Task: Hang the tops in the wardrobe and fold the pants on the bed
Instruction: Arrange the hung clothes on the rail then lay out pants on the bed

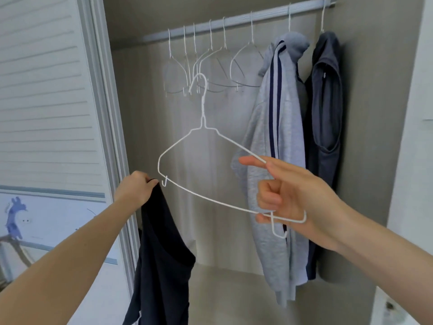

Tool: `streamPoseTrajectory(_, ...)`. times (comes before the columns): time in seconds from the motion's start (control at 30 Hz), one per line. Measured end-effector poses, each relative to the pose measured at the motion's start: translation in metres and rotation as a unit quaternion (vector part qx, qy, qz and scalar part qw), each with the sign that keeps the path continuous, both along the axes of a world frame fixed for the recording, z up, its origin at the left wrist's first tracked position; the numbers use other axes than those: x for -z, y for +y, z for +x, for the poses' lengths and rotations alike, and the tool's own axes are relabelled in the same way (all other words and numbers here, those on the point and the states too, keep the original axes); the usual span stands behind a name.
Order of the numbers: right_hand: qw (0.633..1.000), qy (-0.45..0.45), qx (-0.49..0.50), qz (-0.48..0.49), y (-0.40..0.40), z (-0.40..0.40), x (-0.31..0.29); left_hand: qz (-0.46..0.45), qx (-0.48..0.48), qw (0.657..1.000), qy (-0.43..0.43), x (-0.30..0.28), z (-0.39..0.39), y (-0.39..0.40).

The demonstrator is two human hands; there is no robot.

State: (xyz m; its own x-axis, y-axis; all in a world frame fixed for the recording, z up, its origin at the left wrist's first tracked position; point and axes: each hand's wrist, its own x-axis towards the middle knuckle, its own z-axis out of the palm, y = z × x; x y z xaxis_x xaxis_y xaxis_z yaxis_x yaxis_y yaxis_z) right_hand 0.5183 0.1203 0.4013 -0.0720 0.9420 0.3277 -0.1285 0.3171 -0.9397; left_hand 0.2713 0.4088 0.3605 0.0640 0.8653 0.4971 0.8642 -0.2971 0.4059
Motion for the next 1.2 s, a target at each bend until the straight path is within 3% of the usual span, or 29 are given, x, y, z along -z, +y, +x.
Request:
streamPoseTrajectory(0.17, 0.998, -0.025, -0.044, -0.022, -0.013, 0.032, -0.003, -0.028, -0.003, 0.998, -0.050, 0.000, -0.005, 0.011)
streamPoseTrajectory(0.37, 0.996, -0.049, -0.059, -0.048, 0.005, 0.040, 0.019, -0.050, 0.163, 0.975, -0.142, -0.006, 0.013, -0.008)
streamPoseTrajectory(0.53, 0.997, -0.052, -0.040, -0.043, 0.028, 0.034, 0.041, -0.052, 0.204, 0.961, -0.178, -0.025, 0.021, -0.036)
streamPoseTrajectory(0.73, 0.998, -0.058, 0.032, -0.014, 0.054, 0.018, 0.056, -0.078, 0.289, 0.922, -0.247, -0.052, 0.035, -0.076)
streamPoseTrajectory(0.8, 1.000, -0.001, 0.027, 0.005, 0.060, 0.020, 0.057, -0.054, 0.302, 0.937, -0.166, -0.060, 0.032, -0.086)
streamPoseTrajectory(0.87, 0.999, 0.031, 0.016, 0.011, 0.065, 0.025, 0.058, 0.058, 0.249, 0.967, 0.020, -0.063, 0.024, -0.088)
streamPoseTrajectory(0.93, 0.999, -0.006, 0.039, 0.026, 0.068, 0.029, 0.059, 0.128, 0.210, 0.963, 0.111, -0.064, 0.017, -0.087)
streamPoseTrajectory(0.97, 0.994, -0.060, 0.079, 0.046, 0.069, 0.031, 0.058, 0.125, 0.213, 0.962, 0.116, -0.065, 0.014, -0.086)
streamPoseTrajectory(1.0, 0.975, -0.141, 0.150, 0.087, 0.072, 0.035, 0.058, 0.105, 0.224, 0.963, 0.105, -0.065, 0.014, -0.088)
streamPoseTrajectory(1.03, 0.932, -0.232, 0.243, 0.136, 0.075, 0.039, 0.056, 0.079, 0.235, 0.965, 0.082, -0.065, 0.013, -0.089)
streamPoseTrajectory(1.1, 0.819, -0.362, 0.397, 0.202, 0.079, 0.048, 0.055, 0.070, 0.235, 0.969, 0.039, -0.061, 0.015, -0.091)
streamPoseTrajectory(1.2, 0.739, -0.388, 0.470, 0.287, 0.075, 0.047, 0.053, 0.103, 0.222, 0.968, -0.056, -0.057, 0.023, -0.096)
